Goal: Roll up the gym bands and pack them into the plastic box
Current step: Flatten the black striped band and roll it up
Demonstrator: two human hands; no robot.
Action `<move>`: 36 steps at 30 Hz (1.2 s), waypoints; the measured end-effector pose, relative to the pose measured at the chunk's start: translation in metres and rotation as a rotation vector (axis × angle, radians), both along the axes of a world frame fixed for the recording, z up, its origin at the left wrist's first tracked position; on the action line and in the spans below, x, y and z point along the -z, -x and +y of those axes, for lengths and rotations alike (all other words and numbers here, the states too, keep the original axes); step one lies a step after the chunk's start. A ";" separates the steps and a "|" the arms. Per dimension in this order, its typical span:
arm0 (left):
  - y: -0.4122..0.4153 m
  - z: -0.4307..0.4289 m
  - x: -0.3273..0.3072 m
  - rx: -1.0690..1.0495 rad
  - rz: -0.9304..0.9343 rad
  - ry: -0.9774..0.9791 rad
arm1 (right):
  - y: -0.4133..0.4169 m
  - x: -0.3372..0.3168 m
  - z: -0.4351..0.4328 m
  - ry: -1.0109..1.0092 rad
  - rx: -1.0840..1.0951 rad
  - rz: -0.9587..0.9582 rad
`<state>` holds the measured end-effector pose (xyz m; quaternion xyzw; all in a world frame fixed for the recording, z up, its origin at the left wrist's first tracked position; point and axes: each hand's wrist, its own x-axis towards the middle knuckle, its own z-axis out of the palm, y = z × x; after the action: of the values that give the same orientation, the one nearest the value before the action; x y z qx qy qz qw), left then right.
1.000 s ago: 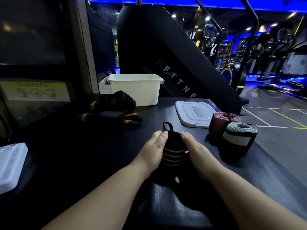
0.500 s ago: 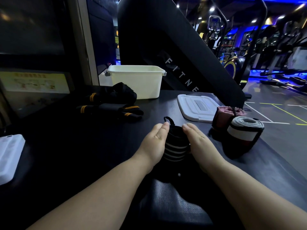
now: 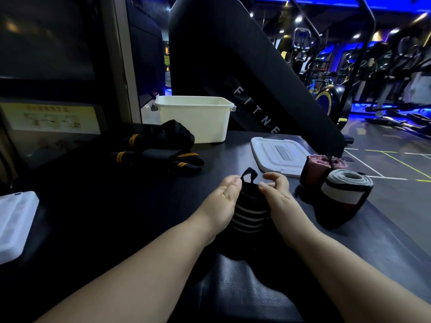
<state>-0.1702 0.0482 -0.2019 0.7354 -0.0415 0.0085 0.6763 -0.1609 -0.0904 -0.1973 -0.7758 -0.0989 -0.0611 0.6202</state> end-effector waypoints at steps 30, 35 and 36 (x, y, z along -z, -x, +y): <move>0.010 0.011 0.008 0.228 -0.138 0.042 | -0.006 0.004 -0.010 -0.156 -0.124 -0.173; 0.008 0.009 0.009 0.116 -0.204 -0.007 | -0.007 0.005 -0.015 -0.283 -0.136 -0.115; 0.008 0.009 0.009 0.090 -0.213 -0.018 | -0.007 0.006 -0.016 -0.278 -0.131 -0.112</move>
<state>-0.1778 0.0573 -0.2113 0.7339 -0.1462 0.0560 0.6610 -0.1536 -0.1062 -0.2033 -0.6697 -0.1743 -0.0765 0.7178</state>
